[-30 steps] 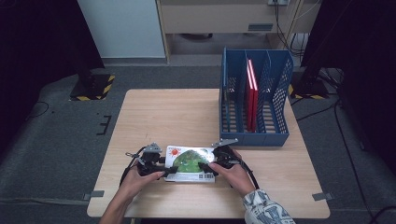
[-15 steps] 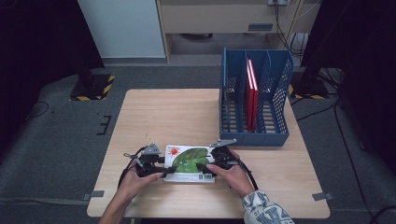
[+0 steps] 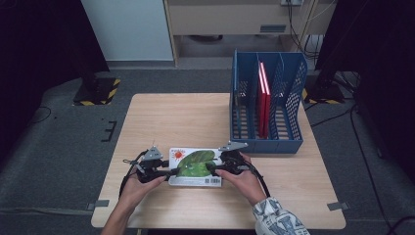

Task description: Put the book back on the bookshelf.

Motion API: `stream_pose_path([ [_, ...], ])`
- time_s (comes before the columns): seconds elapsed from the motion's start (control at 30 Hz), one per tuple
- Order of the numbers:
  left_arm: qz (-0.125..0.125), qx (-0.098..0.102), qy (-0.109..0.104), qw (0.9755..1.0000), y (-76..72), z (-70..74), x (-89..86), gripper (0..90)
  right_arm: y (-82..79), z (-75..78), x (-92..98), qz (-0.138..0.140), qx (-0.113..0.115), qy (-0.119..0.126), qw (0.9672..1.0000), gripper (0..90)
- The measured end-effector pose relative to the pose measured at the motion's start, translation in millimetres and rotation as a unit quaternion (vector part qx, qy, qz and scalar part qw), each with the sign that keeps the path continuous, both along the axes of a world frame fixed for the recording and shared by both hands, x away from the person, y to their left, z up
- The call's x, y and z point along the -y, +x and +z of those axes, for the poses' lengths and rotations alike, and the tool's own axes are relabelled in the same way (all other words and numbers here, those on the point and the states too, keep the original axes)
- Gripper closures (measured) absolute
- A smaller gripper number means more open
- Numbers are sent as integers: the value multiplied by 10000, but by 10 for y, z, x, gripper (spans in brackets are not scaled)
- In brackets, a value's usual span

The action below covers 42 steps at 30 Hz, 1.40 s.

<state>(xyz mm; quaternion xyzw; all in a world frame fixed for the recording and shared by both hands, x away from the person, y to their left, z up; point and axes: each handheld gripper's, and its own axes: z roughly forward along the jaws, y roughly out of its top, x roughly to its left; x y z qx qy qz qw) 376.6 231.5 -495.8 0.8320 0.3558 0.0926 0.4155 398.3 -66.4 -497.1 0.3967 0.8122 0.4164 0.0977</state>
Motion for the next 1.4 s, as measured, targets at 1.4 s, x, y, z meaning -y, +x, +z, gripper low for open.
stream_pose_path([
  [1.4, 584, 603, -156, 9963, -109, 27, -82, 484, -255, 244, -6, 829, 854, 48, 9929, 337],
])
